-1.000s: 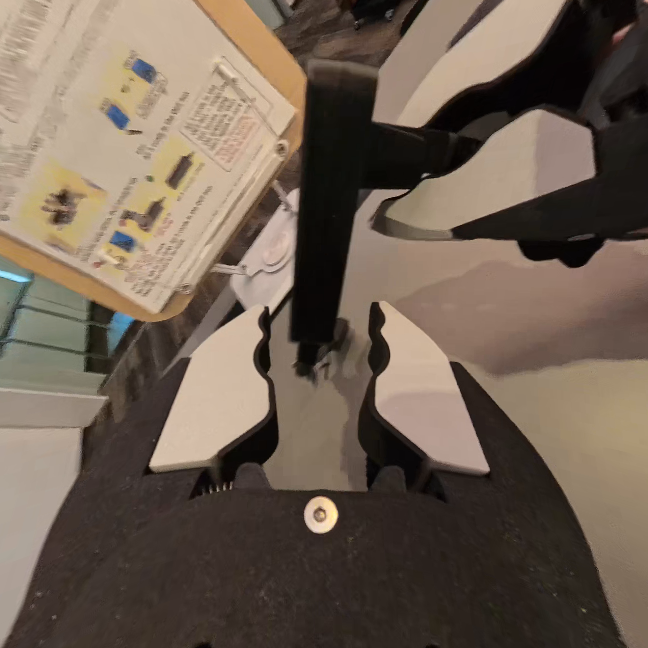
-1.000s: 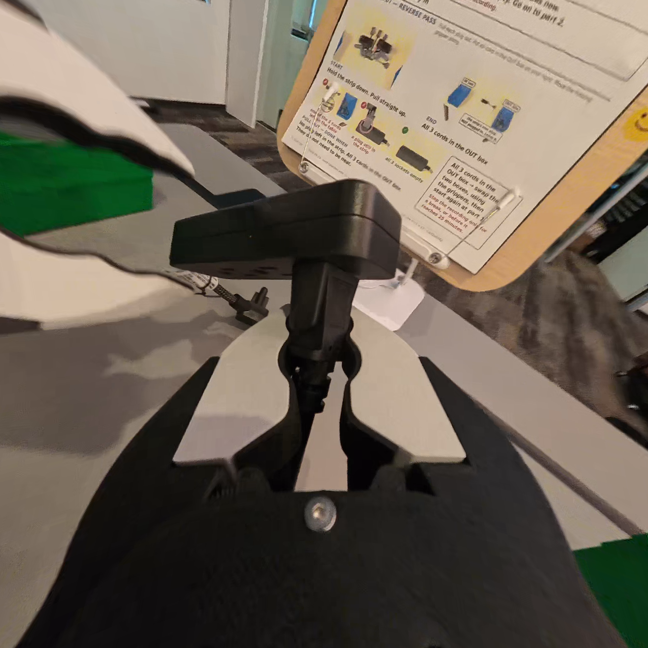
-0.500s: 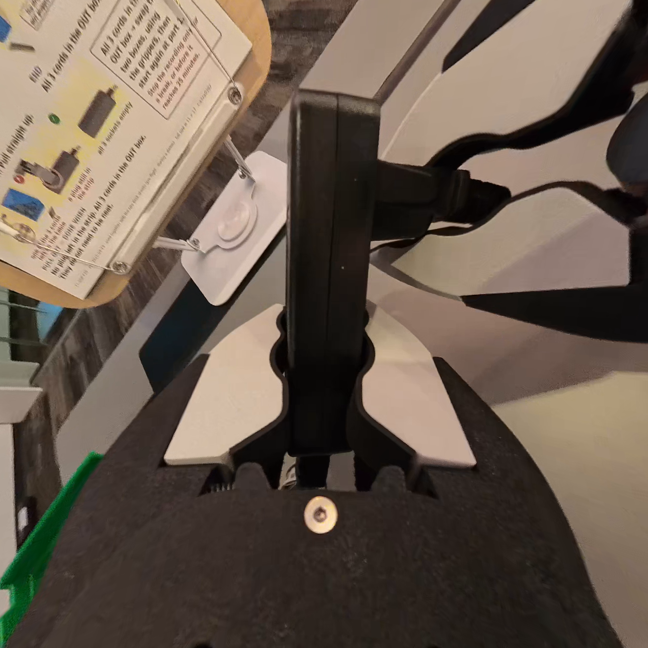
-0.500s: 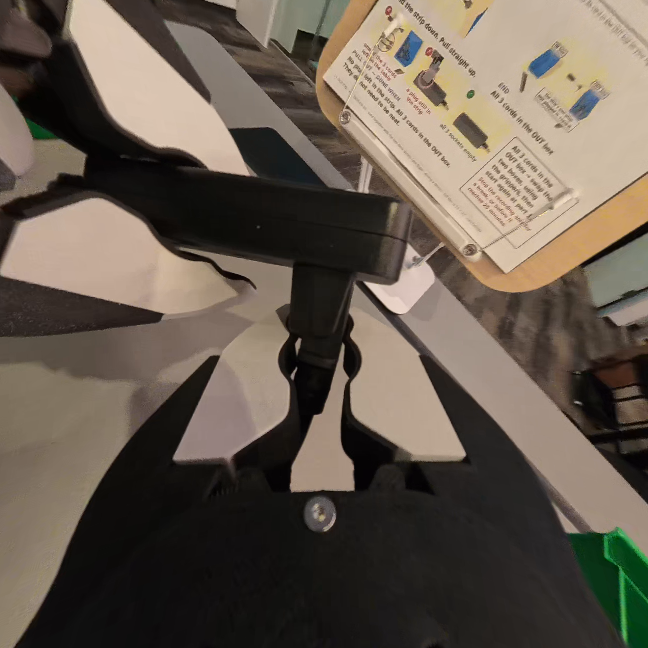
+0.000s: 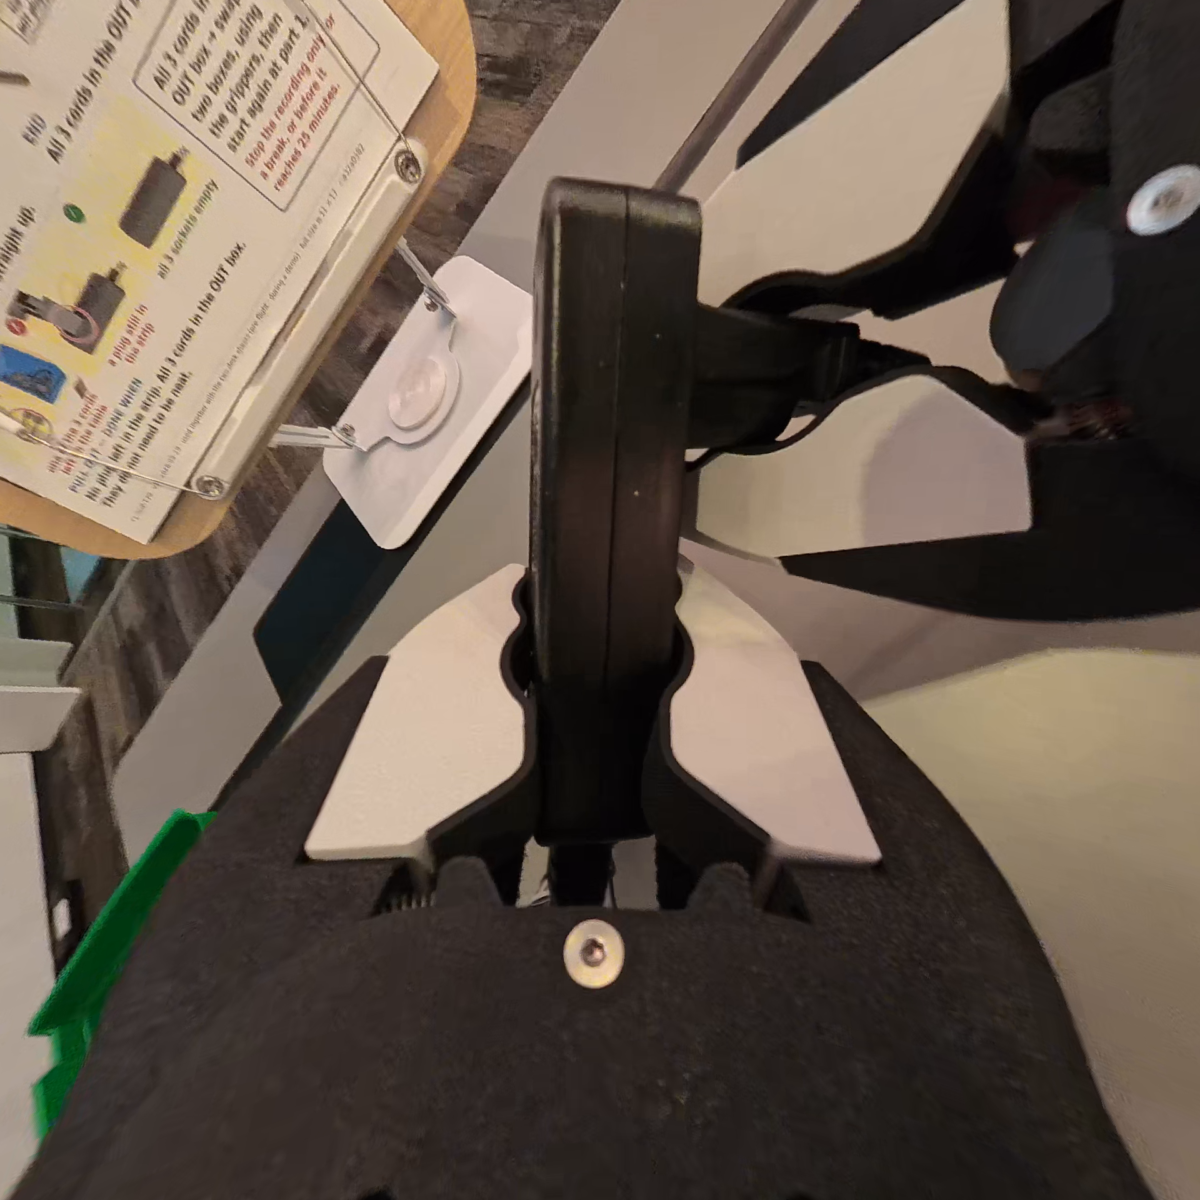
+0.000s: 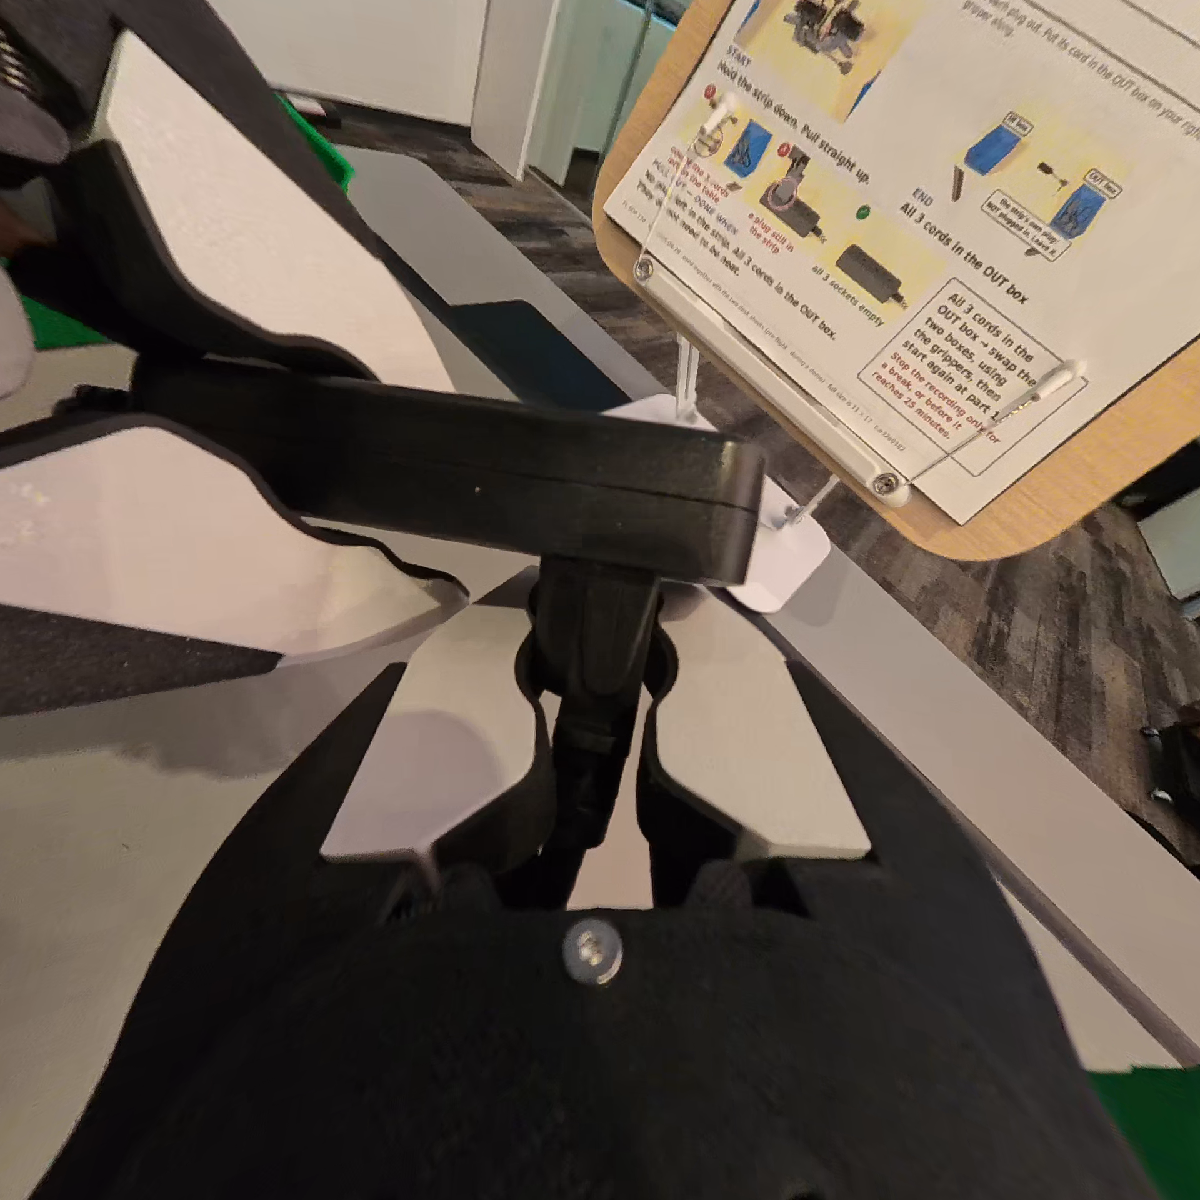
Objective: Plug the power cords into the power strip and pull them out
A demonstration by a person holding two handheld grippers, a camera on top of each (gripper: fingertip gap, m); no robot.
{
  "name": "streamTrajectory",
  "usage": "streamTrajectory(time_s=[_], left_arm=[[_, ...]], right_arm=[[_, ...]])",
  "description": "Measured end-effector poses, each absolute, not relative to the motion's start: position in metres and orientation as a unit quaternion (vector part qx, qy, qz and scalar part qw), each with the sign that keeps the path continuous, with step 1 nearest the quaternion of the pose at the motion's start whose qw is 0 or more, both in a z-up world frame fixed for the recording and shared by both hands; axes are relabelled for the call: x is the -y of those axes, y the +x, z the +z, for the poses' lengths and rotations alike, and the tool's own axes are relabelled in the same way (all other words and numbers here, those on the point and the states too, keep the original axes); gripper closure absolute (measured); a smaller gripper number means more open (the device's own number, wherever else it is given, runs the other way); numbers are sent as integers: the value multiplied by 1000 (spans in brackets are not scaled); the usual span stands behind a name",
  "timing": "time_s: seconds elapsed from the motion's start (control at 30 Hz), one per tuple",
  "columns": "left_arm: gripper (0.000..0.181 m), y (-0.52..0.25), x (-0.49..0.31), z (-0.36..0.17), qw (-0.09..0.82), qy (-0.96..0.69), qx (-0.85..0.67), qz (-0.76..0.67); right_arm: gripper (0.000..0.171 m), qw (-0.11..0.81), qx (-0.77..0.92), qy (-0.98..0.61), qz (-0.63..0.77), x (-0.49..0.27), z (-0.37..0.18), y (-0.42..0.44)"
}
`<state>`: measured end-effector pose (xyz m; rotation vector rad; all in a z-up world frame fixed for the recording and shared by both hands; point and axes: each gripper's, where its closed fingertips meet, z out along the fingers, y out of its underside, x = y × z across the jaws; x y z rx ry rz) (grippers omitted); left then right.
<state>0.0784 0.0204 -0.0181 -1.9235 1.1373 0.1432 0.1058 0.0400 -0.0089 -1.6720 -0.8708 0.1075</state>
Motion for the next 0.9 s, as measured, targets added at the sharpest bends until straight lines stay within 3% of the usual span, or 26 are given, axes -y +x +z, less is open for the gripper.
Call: streamTrajectory(time_s=[0.67,0.9], left_arm=[[148,80,-20,-18,450,-713,-531,80],[146,88,-30,-19,478,-751,-455,12]], right_arm=[[142,558,470,-681,65,-28,-18,108],[144,614,405,-677,9,-44,-13,112]])
